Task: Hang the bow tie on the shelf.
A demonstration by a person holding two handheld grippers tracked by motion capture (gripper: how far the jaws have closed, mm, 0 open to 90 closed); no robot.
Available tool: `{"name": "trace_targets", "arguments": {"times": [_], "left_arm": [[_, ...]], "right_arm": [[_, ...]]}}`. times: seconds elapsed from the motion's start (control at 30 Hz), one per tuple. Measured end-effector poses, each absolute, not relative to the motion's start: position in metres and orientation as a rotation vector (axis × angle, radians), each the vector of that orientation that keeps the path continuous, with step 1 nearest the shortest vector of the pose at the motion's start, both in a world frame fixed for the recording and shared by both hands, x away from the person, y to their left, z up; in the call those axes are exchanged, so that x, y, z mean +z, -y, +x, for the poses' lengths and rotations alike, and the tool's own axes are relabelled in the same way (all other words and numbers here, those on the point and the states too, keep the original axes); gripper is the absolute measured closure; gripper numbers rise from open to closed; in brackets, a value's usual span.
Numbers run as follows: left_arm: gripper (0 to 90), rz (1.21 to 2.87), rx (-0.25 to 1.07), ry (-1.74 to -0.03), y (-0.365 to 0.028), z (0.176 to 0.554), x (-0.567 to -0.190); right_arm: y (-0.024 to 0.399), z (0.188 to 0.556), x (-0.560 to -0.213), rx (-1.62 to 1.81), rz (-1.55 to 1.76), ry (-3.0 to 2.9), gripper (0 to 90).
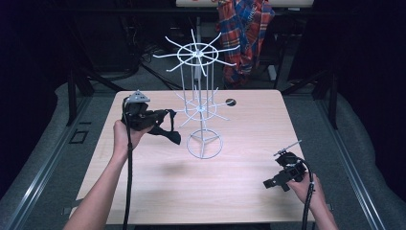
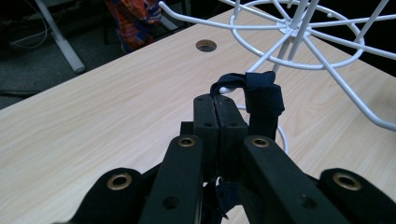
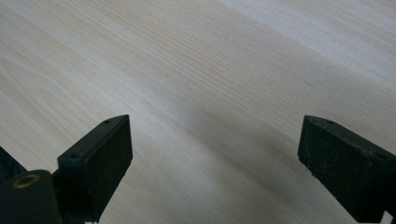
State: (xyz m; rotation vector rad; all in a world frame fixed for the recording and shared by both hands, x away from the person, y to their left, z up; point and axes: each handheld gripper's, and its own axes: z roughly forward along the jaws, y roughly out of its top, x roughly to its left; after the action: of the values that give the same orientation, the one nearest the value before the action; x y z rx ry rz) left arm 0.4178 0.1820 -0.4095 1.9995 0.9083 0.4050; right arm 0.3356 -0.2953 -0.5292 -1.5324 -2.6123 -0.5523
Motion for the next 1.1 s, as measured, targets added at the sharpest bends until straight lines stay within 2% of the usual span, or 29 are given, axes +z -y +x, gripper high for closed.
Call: {"name": "trace_targets", "arguments": {"times": [0.47, 1.1], "left_arm": [[88.7, 1.949, 0.344, -0.916, -0.177, 0.421, -0.422], [88.4, 1.885, 0.353, -0.918, -0.163, 0.422, -0.434]], "right_arm": [[0.294, 0.334, -0.531, -0.593, -1.577, 2.592, 9.6], [0.295, 0.335, -0.529, -0.56, -1.538, 2.61, 9.7]]}}
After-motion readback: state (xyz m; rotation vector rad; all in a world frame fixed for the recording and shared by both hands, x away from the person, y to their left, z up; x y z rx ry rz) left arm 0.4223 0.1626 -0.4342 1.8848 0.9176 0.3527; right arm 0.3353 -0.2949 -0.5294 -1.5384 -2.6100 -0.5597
